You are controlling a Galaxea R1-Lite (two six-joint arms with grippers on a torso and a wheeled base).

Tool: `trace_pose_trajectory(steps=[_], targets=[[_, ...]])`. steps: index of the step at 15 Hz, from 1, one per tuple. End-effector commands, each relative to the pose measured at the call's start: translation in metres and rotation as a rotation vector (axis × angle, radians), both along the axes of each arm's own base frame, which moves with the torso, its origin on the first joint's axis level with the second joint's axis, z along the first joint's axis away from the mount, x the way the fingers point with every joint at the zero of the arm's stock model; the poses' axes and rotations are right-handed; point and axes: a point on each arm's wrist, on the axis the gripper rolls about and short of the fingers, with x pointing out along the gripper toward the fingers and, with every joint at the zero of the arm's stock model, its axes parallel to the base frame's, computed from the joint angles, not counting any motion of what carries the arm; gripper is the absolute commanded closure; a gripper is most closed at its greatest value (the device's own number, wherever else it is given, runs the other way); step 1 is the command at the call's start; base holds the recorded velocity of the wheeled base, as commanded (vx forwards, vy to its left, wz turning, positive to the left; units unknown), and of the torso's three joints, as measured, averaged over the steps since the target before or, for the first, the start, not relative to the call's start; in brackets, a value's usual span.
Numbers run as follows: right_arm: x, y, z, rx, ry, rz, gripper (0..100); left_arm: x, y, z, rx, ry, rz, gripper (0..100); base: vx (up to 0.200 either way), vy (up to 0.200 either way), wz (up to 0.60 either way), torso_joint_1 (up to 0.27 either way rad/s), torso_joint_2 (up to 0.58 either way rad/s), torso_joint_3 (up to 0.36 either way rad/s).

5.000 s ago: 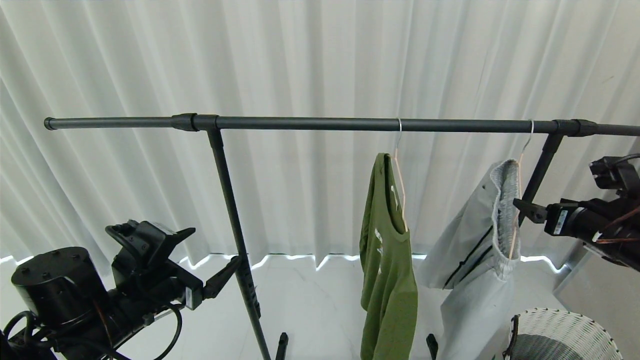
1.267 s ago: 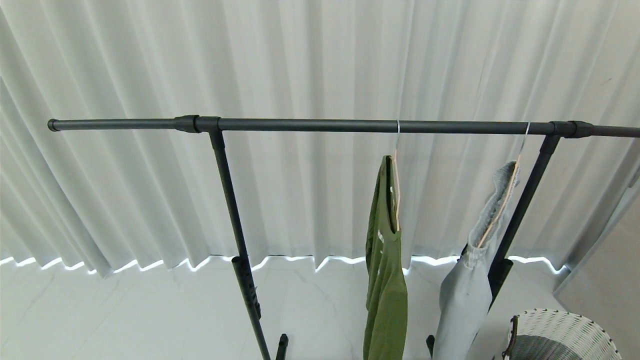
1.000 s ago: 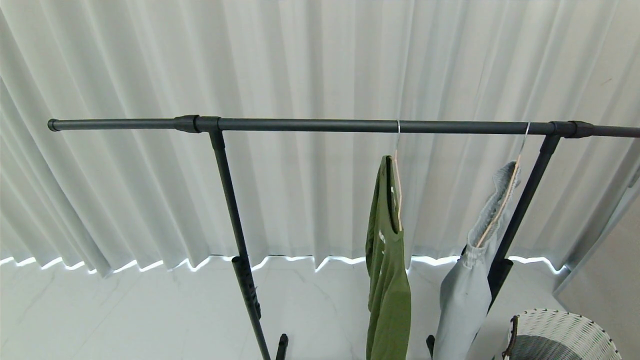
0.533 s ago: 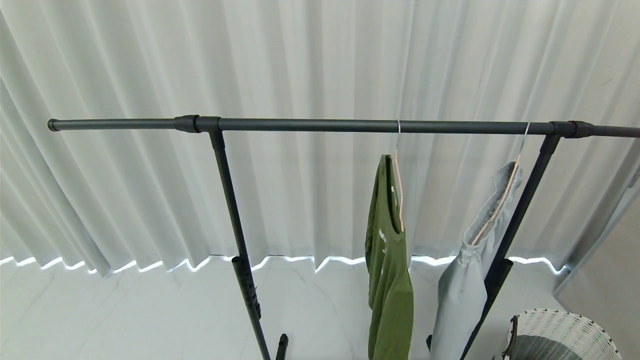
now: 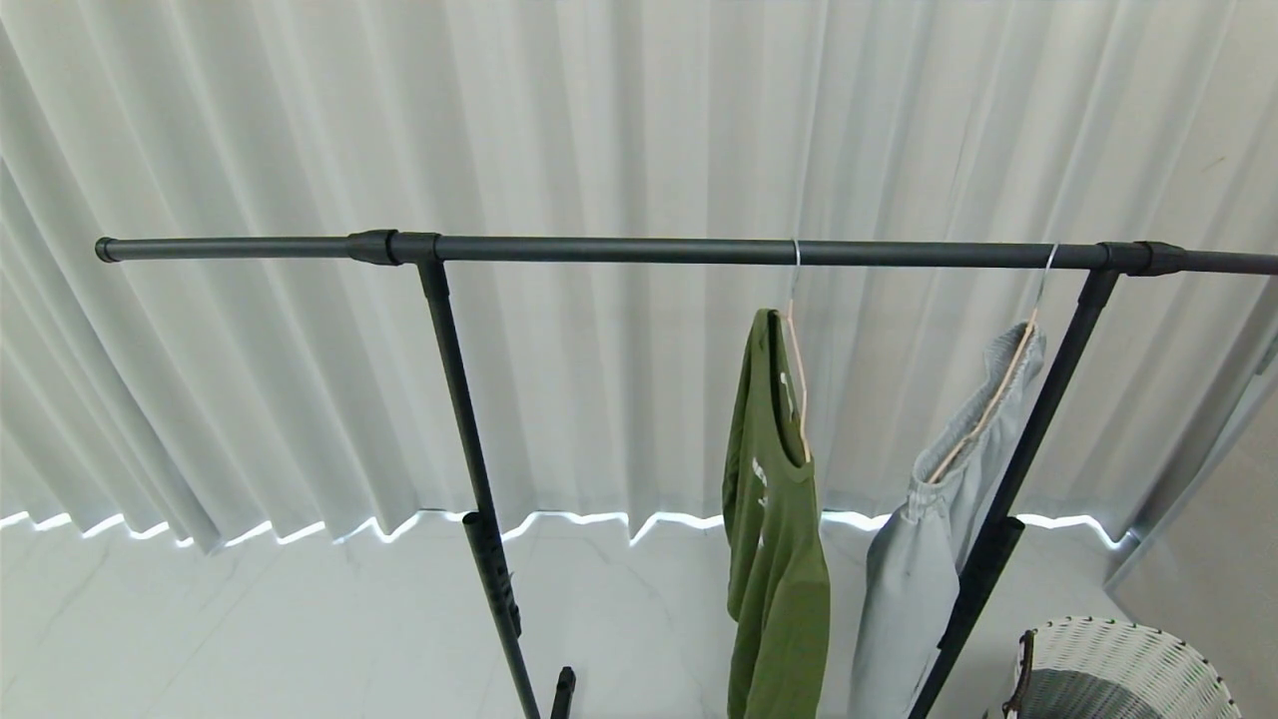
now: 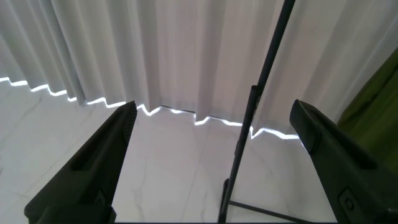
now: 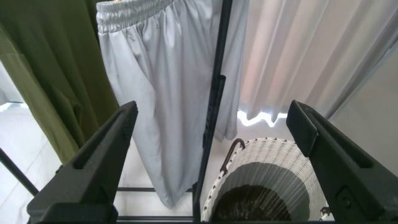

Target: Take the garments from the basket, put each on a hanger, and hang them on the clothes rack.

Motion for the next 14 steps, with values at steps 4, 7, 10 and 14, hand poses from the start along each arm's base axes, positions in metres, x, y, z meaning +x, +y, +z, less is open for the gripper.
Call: trace_pose_trajectory(steps=[4, 7, 10, 14], targets=[[0.0000, 0.0000, 0.0000, 0.000, 0.000, 0.001, 0, 0.0000, 0.0000, -0.0002, 0.000, 0.000, 0.001, 0, 0.000, 0.000, 0.00, 0.000, 0.00, 0.000], [0.0000, 0.0000, 0.0000, 0.000, 0.000, 0.001, 0, 0.0000, 0.0000, -0.0002, 0.000, 0.000, 0.001, 0, 0.000, 0.000, 0.00, 0.000, 0.00, 0.000], [0.0000, 0.0000, 0.0000, 0.000, 0.000, 0.001, 0, 0.0001, 0.0000, -0.0001, 0.000, 0.002, 0.001, 0, 0.000, 0.000, 0.00, 0.000, 0.00, 0.000], [0.0000, 0.0000, 0.0000, 0.000, 0.000, 0.001, 0, 0.0000, 0.0000, -0.0002, 0.000, 0.000, 0.001, 0, 0.000, 0.000, 0.00, 0.000, 0.00, 0.000]])
